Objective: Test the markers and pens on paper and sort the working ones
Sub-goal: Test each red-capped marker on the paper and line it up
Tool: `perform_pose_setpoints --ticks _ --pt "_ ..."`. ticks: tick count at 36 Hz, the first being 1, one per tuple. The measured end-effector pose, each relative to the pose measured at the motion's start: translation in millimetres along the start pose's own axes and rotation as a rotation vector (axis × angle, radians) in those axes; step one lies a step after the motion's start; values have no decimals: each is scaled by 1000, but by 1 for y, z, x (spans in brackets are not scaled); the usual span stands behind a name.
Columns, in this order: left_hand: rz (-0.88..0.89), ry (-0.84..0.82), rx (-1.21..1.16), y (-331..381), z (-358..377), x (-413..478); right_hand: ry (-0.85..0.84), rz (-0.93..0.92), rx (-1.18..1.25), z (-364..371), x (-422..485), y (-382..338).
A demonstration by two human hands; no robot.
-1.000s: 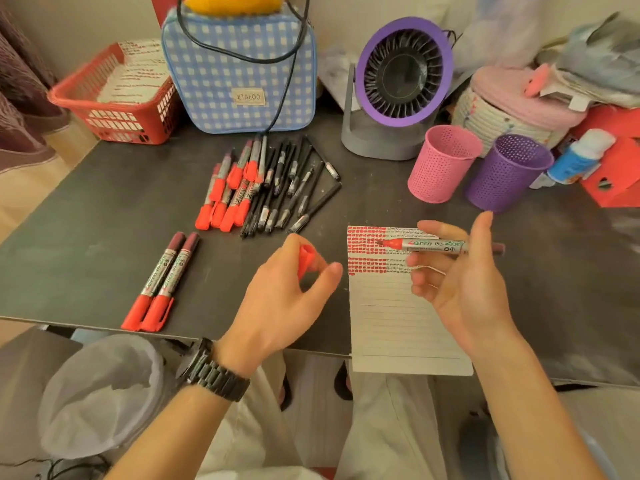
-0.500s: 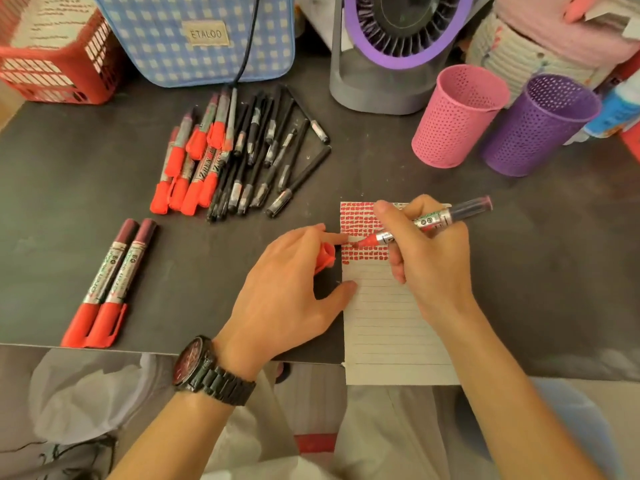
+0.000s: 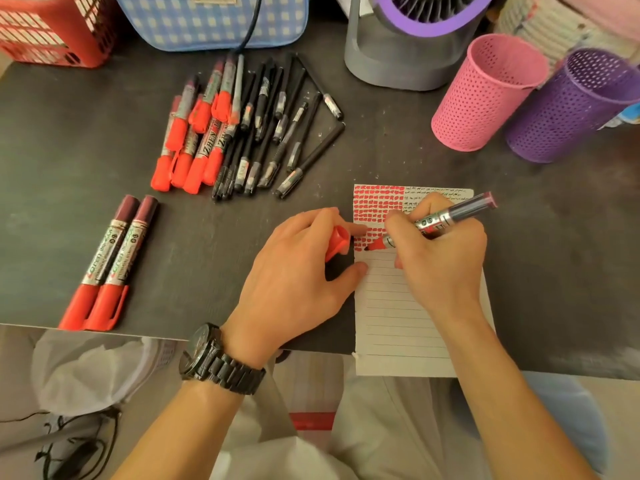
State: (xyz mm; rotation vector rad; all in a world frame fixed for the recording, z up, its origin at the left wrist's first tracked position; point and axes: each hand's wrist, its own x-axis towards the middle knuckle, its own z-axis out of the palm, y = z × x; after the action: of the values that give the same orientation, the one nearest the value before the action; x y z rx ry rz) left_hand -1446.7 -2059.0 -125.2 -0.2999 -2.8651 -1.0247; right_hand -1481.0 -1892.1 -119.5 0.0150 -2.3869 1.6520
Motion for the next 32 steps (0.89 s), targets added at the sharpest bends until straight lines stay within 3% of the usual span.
perform_pose_setpoints --ticks 32 --pt "-39 -54 -6 -2 -1 2 2 -26 -62 1 0 -2"
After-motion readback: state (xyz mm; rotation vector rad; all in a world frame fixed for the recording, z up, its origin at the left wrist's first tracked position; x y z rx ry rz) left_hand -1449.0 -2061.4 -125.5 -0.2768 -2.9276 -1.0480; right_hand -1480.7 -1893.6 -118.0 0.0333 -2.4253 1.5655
